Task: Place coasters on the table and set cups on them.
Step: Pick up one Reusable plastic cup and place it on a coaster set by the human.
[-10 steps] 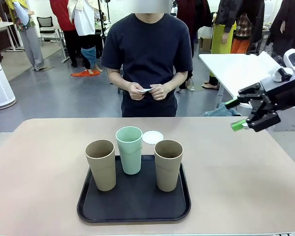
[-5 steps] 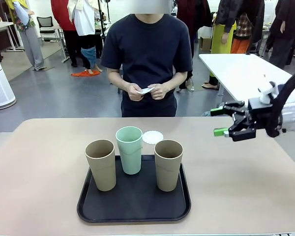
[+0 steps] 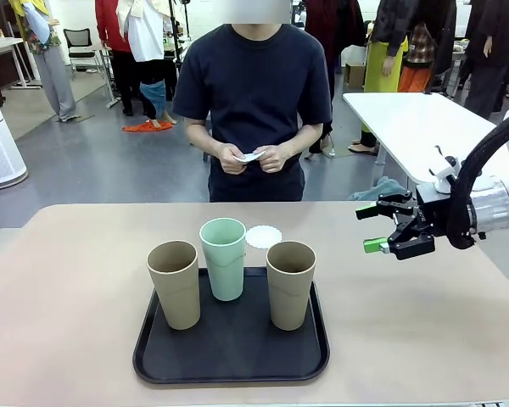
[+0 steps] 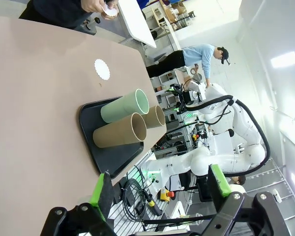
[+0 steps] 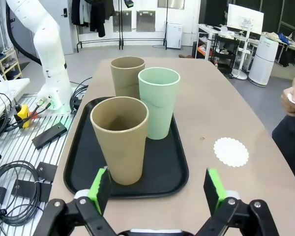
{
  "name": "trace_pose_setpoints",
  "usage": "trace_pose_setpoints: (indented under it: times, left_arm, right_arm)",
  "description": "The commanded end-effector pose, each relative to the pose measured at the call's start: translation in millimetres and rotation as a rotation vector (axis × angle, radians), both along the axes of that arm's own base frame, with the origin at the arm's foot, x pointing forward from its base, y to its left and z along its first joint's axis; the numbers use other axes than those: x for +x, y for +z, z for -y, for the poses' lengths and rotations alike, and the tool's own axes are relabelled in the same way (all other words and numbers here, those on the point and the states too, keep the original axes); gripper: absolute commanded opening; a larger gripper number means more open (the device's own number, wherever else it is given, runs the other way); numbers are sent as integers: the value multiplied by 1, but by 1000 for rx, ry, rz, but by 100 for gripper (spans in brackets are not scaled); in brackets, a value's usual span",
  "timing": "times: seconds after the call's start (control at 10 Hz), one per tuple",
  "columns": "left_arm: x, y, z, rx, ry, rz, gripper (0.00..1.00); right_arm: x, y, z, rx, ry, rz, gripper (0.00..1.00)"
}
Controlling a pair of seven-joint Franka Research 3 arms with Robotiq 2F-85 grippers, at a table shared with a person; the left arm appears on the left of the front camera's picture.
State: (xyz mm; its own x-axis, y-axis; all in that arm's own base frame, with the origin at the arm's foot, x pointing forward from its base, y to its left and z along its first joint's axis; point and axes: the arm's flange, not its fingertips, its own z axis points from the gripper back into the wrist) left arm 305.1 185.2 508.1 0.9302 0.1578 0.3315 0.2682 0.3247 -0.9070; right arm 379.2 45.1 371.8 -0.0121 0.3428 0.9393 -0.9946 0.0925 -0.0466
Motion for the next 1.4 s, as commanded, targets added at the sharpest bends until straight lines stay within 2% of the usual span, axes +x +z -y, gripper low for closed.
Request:
trace_pose_setpoints:
  times: [0.0,0.5,1.0,1.3]
  left_arm:
    - [-1,2,-1,-16,1,6,100]
    - [-1,2,-1,-16,1,6,100]
    - [-1,2,-1,-16,1,6,100]
    - [-1,2,-1,-16,1,6,100]
  right_arm:
    - [1,-3,-1,21,-5,-6,100]
    - [0,-1,1,0,0,-5,100]
    - [-14,-41,-30,48,54,-21,100]
    - [-10,-60,-36,110,102,-51,100]
